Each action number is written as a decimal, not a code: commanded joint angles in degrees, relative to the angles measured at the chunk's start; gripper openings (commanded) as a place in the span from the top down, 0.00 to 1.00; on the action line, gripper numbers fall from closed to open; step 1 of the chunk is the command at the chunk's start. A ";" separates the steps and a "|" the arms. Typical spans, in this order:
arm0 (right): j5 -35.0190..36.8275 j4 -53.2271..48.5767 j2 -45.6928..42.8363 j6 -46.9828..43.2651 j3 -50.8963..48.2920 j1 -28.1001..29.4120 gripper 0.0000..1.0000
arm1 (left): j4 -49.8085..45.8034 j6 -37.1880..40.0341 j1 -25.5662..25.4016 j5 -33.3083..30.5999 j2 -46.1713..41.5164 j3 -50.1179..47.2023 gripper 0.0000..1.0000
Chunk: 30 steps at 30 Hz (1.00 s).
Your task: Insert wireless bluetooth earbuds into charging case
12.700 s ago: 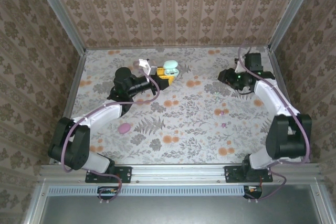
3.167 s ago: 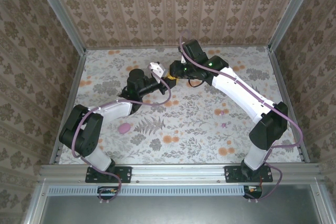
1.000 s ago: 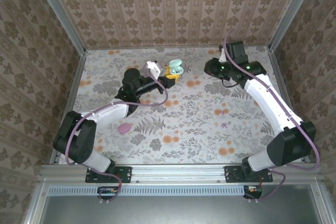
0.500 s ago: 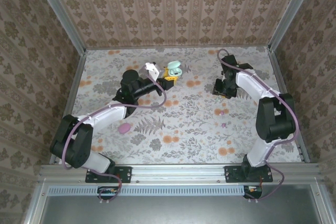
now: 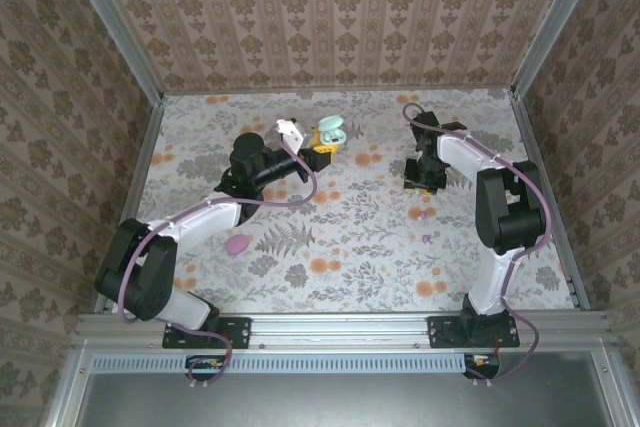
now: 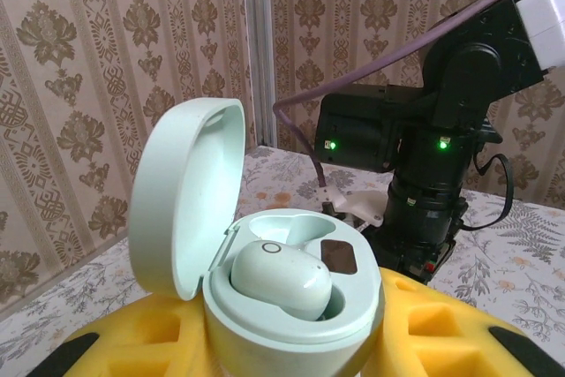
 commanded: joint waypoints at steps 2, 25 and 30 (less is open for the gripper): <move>2.14 -0.37 1.91 -1.04 2.16 0.24 0.65 | 0.50 0.84 -0.01 0.41 -1.49 -0.30 0.75; 2.13 0.59 5.75 -1.26 4.39 0.29 0.68 | -0.55 1.46 -0.01 -0.74 -1.98 -0.60 0.74; 2.40 0.57 6.17 -1.61 4.56 0.26 0.68 | -0.56 1.46 0.08 -0.84 -2.09 -0.74 0.75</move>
